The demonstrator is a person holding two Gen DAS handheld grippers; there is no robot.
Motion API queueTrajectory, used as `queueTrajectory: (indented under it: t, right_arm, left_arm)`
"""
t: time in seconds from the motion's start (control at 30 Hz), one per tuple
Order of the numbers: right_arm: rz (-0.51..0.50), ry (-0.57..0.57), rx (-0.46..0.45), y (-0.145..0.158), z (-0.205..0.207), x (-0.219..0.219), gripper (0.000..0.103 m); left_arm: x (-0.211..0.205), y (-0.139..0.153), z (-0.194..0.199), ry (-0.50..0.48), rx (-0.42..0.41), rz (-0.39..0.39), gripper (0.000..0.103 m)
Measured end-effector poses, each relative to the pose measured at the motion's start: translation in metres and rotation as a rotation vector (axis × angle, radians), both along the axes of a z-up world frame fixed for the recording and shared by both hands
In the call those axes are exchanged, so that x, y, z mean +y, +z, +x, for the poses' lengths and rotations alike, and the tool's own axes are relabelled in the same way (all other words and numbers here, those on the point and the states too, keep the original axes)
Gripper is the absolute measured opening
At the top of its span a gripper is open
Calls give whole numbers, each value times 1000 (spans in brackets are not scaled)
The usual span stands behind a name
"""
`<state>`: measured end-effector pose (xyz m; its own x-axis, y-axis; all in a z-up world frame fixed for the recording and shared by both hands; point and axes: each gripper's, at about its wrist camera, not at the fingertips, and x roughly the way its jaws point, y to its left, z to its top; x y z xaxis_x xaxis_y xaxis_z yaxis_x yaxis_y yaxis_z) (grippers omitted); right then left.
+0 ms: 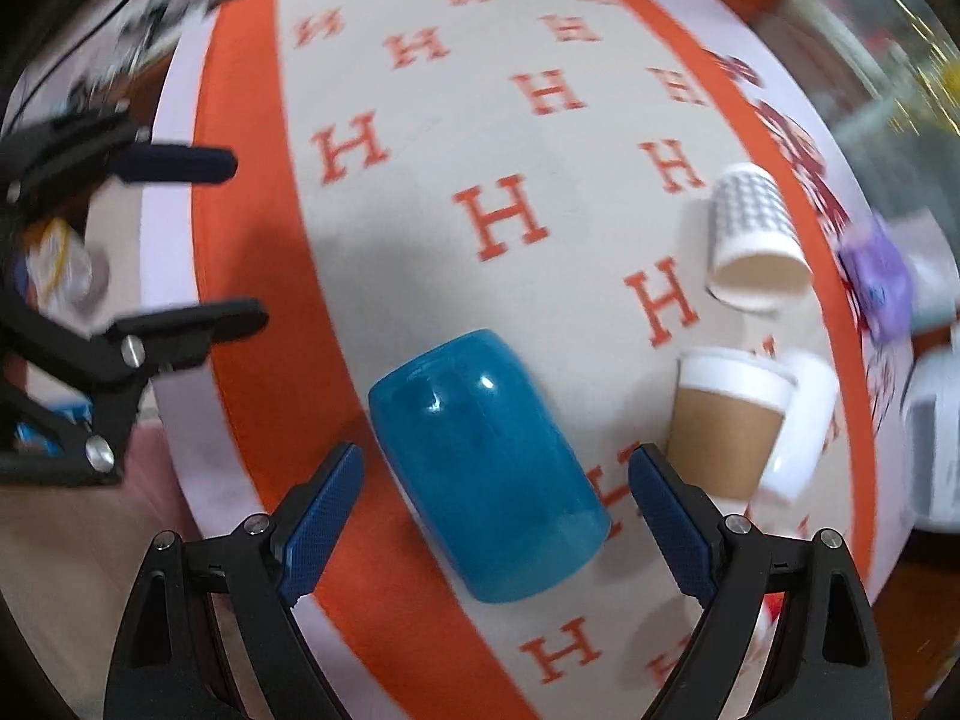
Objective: Flip cup upside down
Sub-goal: 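Grasp the blue cup with the right tool while the left tool releases it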
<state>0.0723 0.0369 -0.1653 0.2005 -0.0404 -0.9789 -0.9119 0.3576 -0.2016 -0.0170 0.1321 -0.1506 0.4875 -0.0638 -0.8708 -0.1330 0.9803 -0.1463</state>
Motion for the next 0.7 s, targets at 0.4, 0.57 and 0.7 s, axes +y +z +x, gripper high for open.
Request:
queueTrajectory:
  t: [0.4, 0.57, 0.7]
  right_arm:
    - [-231, 148, 63, -68, 2, 26, 78]
    - [-221, 149, 64, -67, -1, 26, 77]
    - [-146, 97, 63, -46, 1, 17, 76]
  left_arm:
    - [31, -32, -5, 115, 41, -82, 68]
    - [32, -35, -5, 113, 53, -74, 68]
    - [28, -31, 0, 106, 47, -62, 68]
